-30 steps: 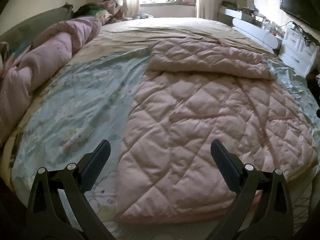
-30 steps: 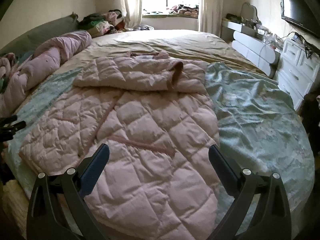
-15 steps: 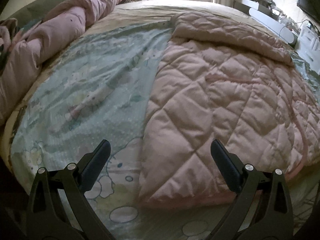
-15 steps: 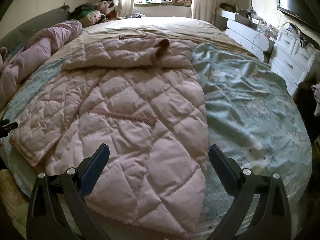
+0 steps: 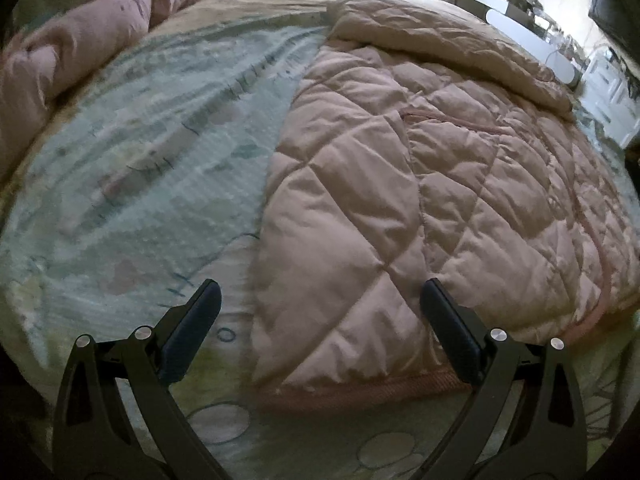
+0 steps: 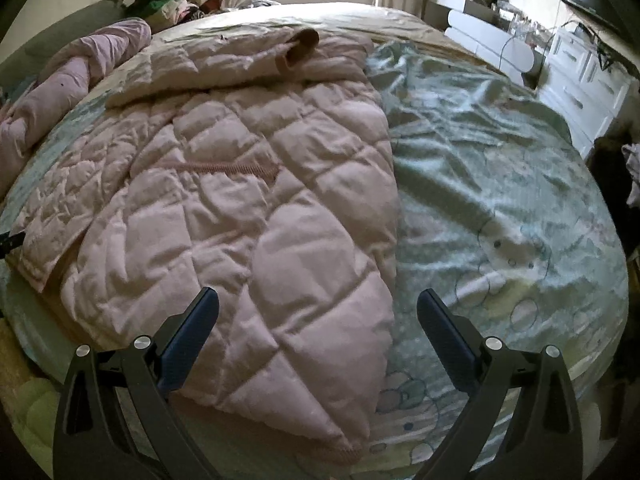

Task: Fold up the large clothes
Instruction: 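Grasp the folded coat edge with both grippers, then lift the held coat edge with both grippers and fold it toward the collar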

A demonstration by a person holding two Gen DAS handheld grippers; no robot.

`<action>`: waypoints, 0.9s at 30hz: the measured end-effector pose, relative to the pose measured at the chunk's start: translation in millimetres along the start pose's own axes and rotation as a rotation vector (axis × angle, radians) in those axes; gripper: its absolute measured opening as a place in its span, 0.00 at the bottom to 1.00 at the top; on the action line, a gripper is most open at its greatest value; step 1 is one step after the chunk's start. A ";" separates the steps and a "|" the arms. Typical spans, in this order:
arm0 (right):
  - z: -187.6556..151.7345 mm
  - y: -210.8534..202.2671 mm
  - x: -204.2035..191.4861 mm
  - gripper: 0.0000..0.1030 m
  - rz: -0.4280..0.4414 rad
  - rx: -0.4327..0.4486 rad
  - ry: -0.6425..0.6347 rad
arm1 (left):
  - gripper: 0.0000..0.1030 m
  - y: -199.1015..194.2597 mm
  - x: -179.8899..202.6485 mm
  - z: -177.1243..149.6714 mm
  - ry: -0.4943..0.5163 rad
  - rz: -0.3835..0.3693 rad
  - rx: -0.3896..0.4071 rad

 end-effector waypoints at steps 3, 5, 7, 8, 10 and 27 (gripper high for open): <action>-8.9 5.5 2.0 0.96 0.015 -0.022 0.014 | 0.91 5.9 -1.4 1.3 -0.029 -0.035 -0.009; -13.8 9.7 2.7 0.96 0.030 -0.035 0.025 | 0.91 10.6 1.7 1.3 -0.029 -0.044 -0.014; -16.4 11.8 1.5 0.96 0.048 -0.039 0.032 | 0.91 13.3 6.9 0.7 -0.024 -0.062 -0.024; -18.3 13.1 1.3 0.96 0.057 -0.044 0.038 | 0.90 14.7 8.8 0.5 -0.024 -0.064 -0.026; -22.0 15.7 1.7 0.96 0.082 -0.054 0.053 | 0.76 13.5 12.8 -0.5 -0.025 -0.092 -0.028; -22.4 -29.2 -13.1 0.18 0.327 0.002 0.020 | 0.07 -45.4 40.6 3.5 0.028 -0.199 0.052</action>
Point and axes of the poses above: each gripper's, at about its wrist camera, not at the fingertips, and y roughly the way its jaws point, x to its right, z to its top, the point moved 7 cm from there along y, roughly the way its jaws point, and after that the axes turned 11 degrees about -y, right-handed, at the moved point
